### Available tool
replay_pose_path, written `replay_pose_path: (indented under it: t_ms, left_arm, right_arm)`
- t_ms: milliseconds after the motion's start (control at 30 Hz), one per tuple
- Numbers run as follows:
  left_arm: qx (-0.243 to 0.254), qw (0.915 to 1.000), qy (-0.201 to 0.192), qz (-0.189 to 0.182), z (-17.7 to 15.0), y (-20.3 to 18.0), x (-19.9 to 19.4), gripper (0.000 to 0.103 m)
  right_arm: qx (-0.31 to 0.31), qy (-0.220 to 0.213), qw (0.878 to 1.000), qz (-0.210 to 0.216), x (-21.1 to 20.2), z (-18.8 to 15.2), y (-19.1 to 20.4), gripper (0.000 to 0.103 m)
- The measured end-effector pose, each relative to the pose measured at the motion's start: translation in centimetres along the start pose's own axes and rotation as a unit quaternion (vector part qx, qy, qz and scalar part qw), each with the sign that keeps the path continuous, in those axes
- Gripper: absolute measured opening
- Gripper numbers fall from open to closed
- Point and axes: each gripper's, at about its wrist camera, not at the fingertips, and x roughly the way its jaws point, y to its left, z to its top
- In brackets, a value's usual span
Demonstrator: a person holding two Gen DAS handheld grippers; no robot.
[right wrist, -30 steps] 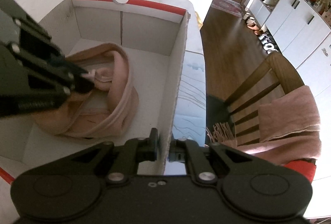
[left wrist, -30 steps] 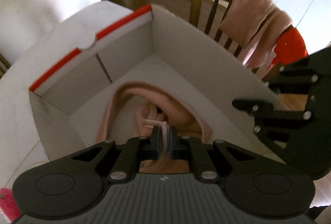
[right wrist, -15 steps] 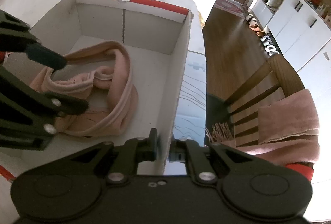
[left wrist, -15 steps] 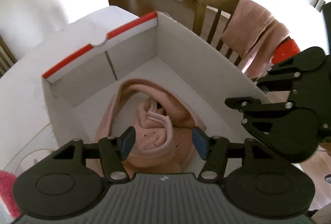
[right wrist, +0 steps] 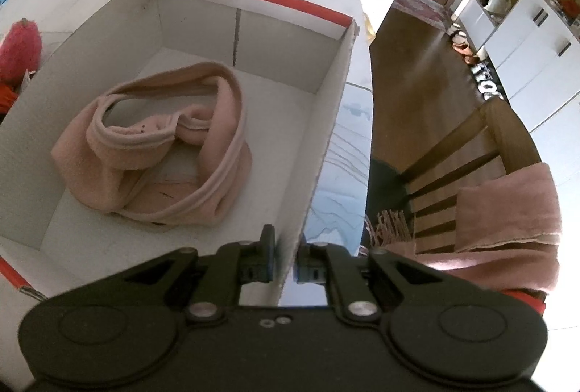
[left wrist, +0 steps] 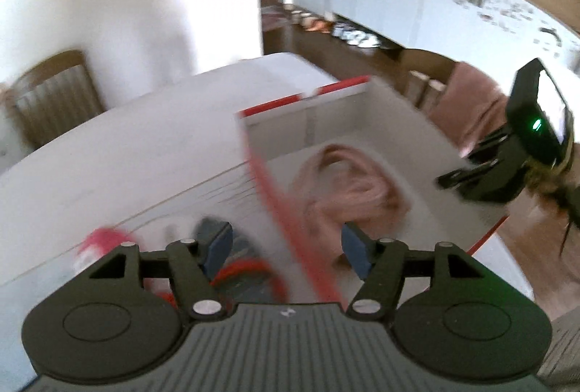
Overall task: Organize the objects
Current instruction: 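Lower the scarf into the box and open the left gripper, then move the left tool to the red cloth bag and grasp it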
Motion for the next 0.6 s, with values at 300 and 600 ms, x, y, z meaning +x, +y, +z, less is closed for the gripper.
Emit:
replay_pose_path:
  t_ms: [300, 600]
  left_arm:
    - [-0.024, 0.998, 0.034, 0.048, -6.1, 6.1, -2.2, 0.076]
    - [-0.068, 0.9944, 0.049, 0.064, -10.5, 9.6, -0.2, 0.103]
  right_arm:
    - [0.003, 0.009, 1.0, -0.001, 0.3, 0.2, 0.0, 0.007]
    - [0.004, 0.016, 1.0, -0.023, 0.3, 0.4, 0.8, 0.008]
